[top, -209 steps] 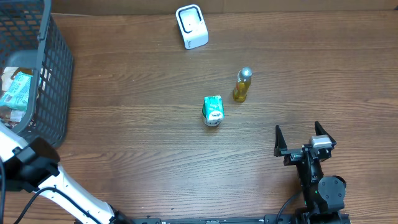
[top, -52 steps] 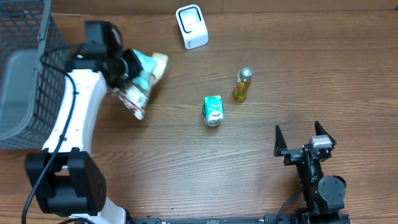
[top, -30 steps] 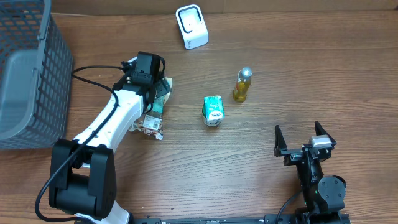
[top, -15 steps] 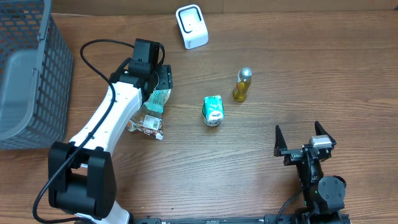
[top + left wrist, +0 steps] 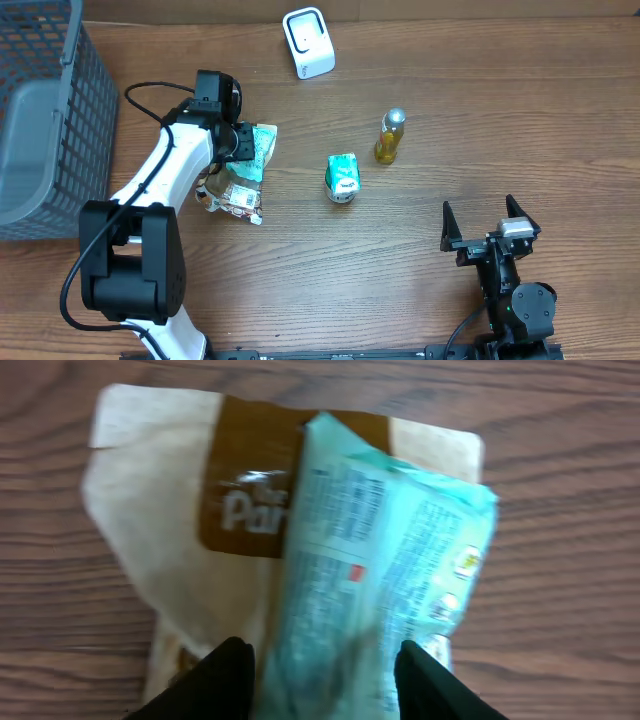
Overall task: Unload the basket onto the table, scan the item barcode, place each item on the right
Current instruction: 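Lift the brown and green packets out and lower them onto the table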
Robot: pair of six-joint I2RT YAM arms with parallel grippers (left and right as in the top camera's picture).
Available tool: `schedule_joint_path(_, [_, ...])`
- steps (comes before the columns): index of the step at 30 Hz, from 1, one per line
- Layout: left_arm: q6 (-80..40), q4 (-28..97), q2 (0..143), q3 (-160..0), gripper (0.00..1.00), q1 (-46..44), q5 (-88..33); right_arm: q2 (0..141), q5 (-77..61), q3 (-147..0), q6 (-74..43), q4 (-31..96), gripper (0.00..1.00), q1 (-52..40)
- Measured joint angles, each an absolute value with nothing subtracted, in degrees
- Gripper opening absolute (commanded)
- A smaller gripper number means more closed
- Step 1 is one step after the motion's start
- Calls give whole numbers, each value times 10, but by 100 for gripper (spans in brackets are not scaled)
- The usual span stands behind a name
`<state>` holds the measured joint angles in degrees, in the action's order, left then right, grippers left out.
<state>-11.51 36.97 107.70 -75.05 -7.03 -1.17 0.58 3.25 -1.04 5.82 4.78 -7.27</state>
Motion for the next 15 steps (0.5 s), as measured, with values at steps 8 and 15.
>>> schedule_joint_path(8, [-114, 361, 1077, -746, 44, -71, -28, 6, 32, -10, 58, 48, 100, -73])
schedule_joint_path(15, [-113, 344, 1077, -716, 4, -73, -30, 6, 32, -10, 58, 48, 100, -73])
